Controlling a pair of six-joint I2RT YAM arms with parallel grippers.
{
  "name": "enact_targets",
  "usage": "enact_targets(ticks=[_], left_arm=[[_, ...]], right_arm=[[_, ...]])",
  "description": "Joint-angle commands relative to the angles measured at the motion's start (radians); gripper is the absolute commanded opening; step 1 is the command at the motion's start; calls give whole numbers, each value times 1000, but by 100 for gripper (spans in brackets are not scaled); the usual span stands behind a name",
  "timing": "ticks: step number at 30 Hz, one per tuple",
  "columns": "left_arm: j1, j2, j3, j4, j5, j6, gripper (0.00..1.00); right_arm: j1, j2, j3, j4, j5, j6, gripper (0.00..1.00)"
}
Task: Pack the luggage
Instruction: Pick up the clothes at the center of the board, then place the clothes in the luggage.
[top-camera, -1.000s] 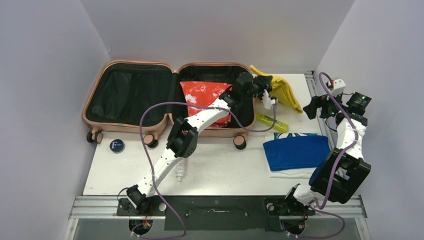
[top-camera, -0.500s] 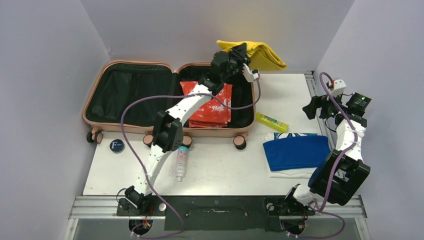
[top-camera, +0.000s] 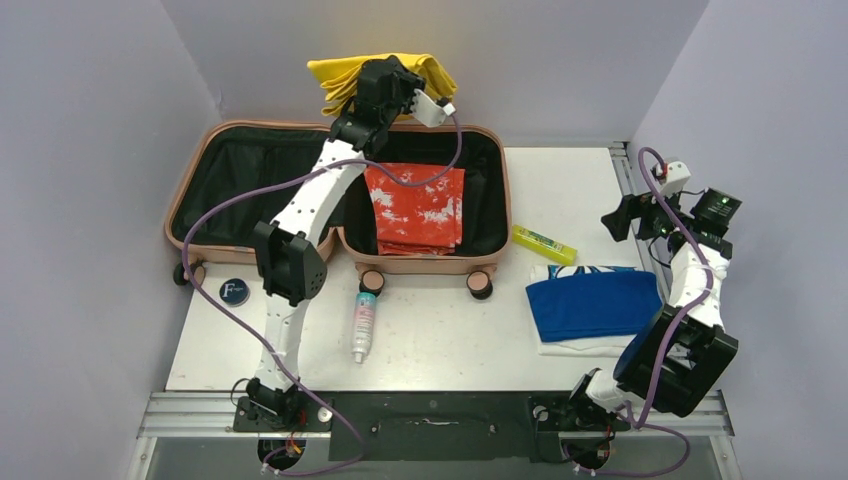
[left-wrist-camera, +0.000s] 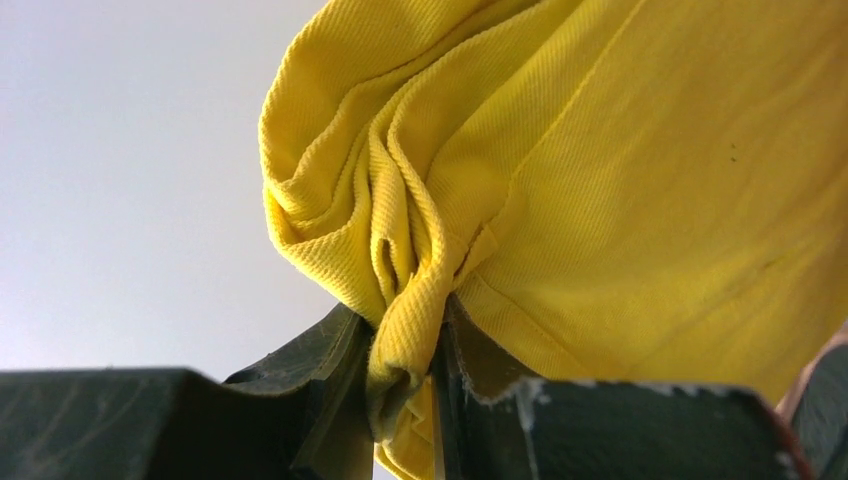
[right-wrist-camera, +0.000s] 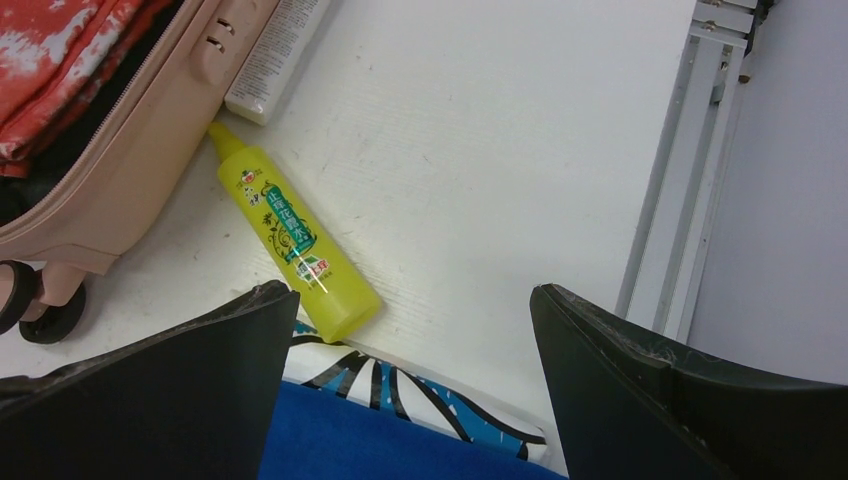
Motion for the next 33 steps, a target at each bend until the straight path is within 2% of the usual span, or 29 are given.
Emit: enact_targets(ticks=[1,4,9,11,16,22,28,33], left_arm=[[-1,-173,-36,20,-61,88,0],[0,-196,-91,33,-70,90,0],[-21,-208,-34,-25,-68,53,0],[-40,-214,-30,-95,-81,33,0],[-69,-272,-273,-43,-156,27,0],[-113,-241,-349,-102,-267,-76,0],[-176,-137,-219,-300,-355,-214,0],[-210,-6,53,-482,-376,-320,0]], right_arm=[[-3,-50,-9,52,-56,17,90],[-3,-53,-17,59,-61,24,90],[-3,-50,-23,60,-58,27,90],[-3,-49,-25,63,-60,29,90],[-3,-48,-30,69,-71,36,90],[-4,-57,-28,57,-70,22,90],[-3,-47,-30,61,-79,30,90],[-3,-53,-35,59,-76,25,90]])
